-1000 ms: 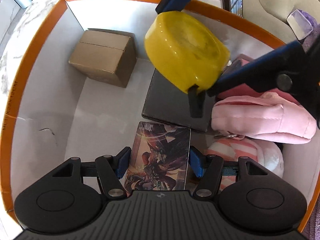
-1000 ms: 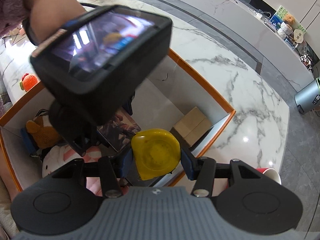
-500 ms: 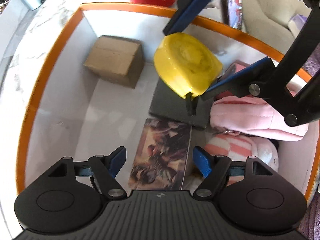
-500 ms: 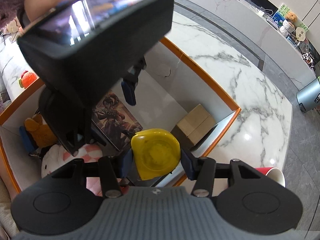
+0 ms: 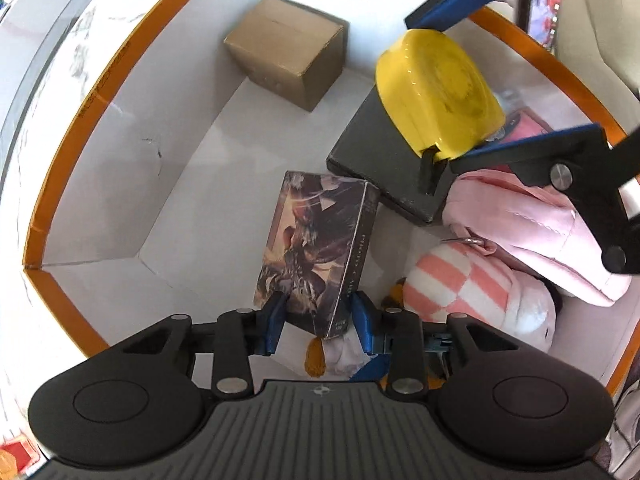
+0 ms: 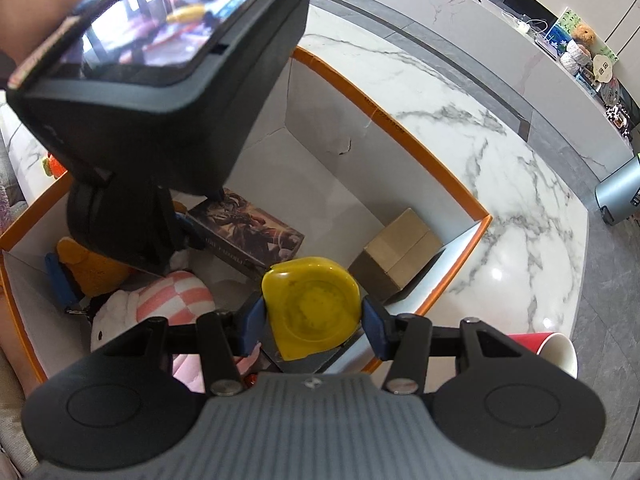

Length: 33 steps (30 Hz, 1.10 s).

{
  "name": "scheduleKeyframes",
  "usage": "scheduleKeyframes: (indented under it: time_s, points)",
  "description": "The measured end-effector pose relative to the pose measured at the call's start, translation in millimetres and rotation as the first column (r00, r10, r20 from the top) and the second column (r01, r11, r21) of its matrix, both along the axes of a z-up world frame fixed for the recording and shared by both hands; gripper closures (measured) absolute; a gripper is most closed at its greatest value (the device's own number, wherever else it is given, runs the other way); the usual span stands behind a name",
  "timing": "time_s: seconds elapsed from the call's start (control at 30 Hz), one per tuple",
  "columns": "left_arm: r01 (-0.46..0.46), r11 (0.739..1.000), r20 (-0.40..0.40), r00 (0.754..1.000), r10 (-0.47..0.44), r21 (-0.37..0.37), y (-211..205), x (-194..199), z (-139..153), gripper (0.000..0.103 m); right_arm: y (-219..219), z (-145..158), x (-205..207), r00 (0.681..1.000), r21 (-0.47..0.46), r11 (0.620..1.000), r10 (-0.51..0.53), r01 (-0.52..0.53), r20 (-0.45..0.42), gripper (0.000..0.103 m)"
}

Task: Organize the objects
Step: 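Lower the card and tape measure into the box and open both tools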

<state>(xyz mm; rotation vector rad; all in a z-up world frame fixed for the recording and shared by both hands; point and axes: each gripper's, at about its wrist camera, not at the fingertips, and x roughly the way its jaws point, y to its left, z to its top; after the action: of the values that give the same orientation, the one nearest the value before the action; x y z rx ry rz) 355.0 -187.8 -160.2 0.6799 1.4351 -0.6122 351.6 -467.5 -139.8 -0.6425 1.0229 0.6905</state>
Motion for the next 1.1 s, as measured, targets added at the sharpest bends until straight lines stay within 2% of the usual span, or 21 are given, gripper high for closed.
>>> scheduleKeyframes:
  time_s: [0.13,0.2,0.23,0.3,0.37,0.47,0.53,0.6,0.63,0.67,0.73,0.77,0.8,0.87,0.97,1.1]
  points:
    - [0.06,0.997,-0.006,0.998,-0.061,-0.055,4.2,-3.2,1.6,0.06,-0.5,1.2,-1.1,1.0,-0.004,1.0,-0.004,0.004,-0.001,0.049]
    - [0.085,0.996,0.044,0.996,-0.084,-0.023,6.9,-3.5,-2.1,0.059,0.4,1.6,-0.4,1.0,-0.004,1.0,-0.009,0.009,-0.001,0.049]
    - [0.092,0.996,0.053,0.994,-0.092,0.006,7.3,-3.9,-6.8,0.062,0.7,2.0,-0.5,1.0,-0.003,1.0,-0.01,0.01,-0.001,0.049]
    - [0.111,0.993,0.062,0.992,-0.113,0.039,7.9,-7.1,-16.9,0.076,1.6,2.2,2.5,1.0,0.0,1.0,-0.011,0.011,-0.005,0.049]
    - [0.148,0.988,0.082,0.985,-0.151,0.043,8.0,-13.3,-21.9,0.076,1.8,2.6,2.3,1.0,0.003,1.0,-0.01,0.01,-0.008,0.049]
    - [0.149,0.988,0.042,0.988,-0.147,-0.039,11.4,-14.1,-17.0,0.076,1.2,2.5,-1.7,1.0,-0.001,1.0,-0.011,0.011,-0.011,0.049]
    - [0.131,0.99,0.093,0.988,-0.126,-0.059,14.4,-10.6,-11.2,0.074,0.4,2.7,-1.1,1.0,-0.005,1.0,-0.015,0.015,-0.009,0.049]
    - [0.103,0.992,0.163,0.983,-0.09,-0.074,18.8,-4.1,-6.9,0.071,0.5,2.2,0.5,1.0,-0.009,1.0,-0.019,0.019,-0.007,0.049]
    - [0.087,0.992,0.165,0.984,-0.071,-0.093,21.4,-0.2,-6.6,0.07,0.6,1.8,0.9,1.0,-0.009,1.0,-0.018,0.018,-0.009,0.049]
    - [0.086,0.991,0.153,0.986,-0.07,-0.106,22.6,2.2,-8.2,0.064,0.7,1.4,1.7,1.0,-0.01,1.0,-0.018,0.018,-0.012,0.049]
    - [0.132,0.986,0.154,0.981,-0.115,-0.101,21.1,1.0,-14.7,0.045,1.3,0.3,1.4,1.0,-0.012,1.0,-0.016,0.016,-0.014,0.049]
    - [0.163,0.983,0.164,0.975,-0.148,-0.085,19.5,-0.8,-19.2,0.03,1.6,-0.5,1.2,1.0,-0.013,1.0,-0.015,0.015,-0.016,0.049]
    - [0.19,0.98,0.174,0.969,-0.177,-0.065,18.3,-2.1,-23.9,0.023,1.9,-1.1,1.3,1.0,-0.013,1.0,-0.014,0.014,-0.019,0.049]
    - [0.204,0.978,0.173,0.966,-0.193,-0.047,19.4,-0.5,-31.4,0.023,2.1,-1.7,0.9,1.0,-0.012,1.0,-0.011,0.01,-0.021,0.049]
    - [0.183,0.983,0.105,0.978,-0.179,-0.029,23.2,5.2,-45.6,0.022,2.6,-2.4,1.6,1.0,-0.009,1.0,-0.004,0.004,-0.025,0.049]
    - [0.196,0.98,0.11,0.975,-0.191,-0.037,23.3,0.6,-56.8,0.029,0.8,-4.4,5.8,1.0,-0.009,1.0,-0.012,0.012,-0.026,0.049]
